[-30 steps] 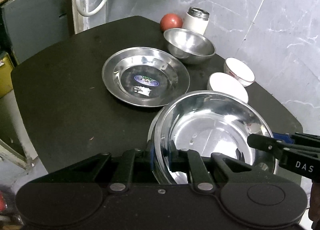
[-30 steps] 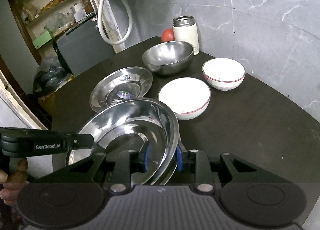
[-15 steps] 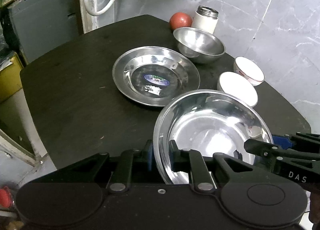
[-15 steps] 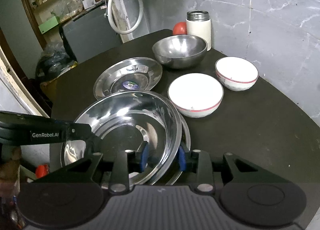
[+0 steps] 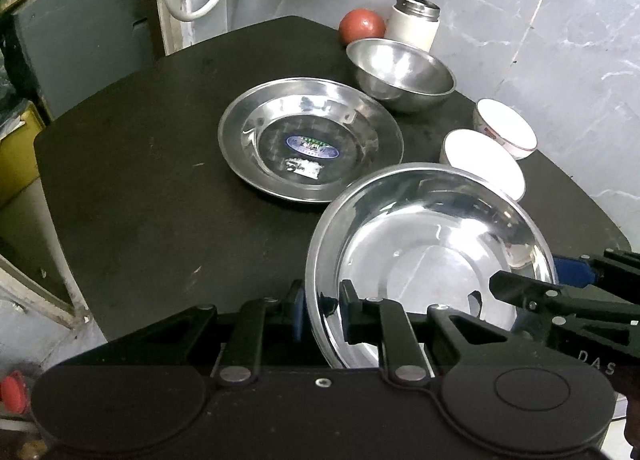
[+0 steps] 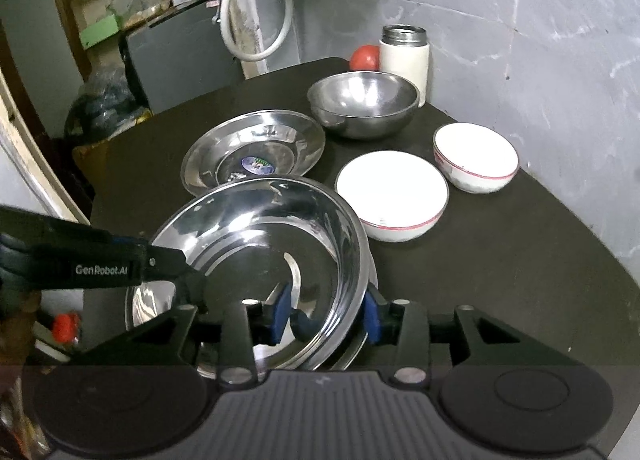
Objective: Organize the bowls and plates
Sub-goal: 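Lift the large steel plate with both grippers and lower it onto a smaller plate, then open both grippers and release the stacked plate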
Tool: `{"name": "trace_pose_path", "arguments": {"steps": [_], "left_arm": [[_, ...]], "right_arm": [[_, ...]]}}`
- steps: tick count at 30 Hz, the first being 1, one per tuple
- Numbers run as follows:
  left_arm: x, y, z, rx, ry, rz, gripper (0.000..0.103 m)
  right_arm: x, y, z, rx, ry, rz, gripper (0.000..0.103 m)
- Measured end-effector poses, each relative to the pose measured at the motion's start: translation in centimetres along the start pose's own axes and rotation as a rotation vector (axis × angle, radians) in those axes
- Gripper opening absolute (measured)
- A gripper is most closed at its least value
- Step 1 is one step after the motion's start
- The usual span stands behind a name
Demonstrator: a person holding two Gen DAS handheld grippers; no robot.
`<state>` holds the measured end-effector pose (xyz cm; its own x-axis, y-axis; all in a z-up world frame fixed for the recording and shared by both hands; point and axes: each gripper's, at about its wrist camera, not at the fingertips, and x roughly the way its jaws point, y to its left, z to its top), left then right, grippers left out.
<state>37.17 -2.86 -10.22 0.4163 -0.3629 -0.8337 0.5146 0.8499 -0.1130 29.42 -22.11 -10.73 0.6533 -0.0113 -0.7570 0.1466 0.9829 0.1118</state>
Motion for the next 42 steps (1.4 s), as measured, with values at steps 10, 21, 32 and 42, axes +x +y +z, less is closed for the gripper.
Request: {"name": "trace_pose_path", "arguments": {"steps": [10, 21, 32, 42], "left_arm": [[0.3, 0.2, 0.0, -0.016, 0.012, -0.012, 0.020], [-0.1, 0.8, 0.1, -0.036, -0.006, -0.017, 0.045], [-1.3, 4.6, 1.9, -0.127, -0.086, 0.103, 0.097], [0.2, 9.2, 4.6, -0.226, -0.166, 0.148, 0.102]], "right_arm": [[0.2, 0.4, 0.0, -0.026, -0.007, 0.009, 0.053], [0.0, 0.6, -0.3, -0.051, -0.017, -0.031, 0.068], [-0.2, 0.1, 0.3, 0.055, -0.067, -0.021, 0.100], [1.7, 0.8, 4.0, 0.034, -0.132, -0.054, 0.103]]}}
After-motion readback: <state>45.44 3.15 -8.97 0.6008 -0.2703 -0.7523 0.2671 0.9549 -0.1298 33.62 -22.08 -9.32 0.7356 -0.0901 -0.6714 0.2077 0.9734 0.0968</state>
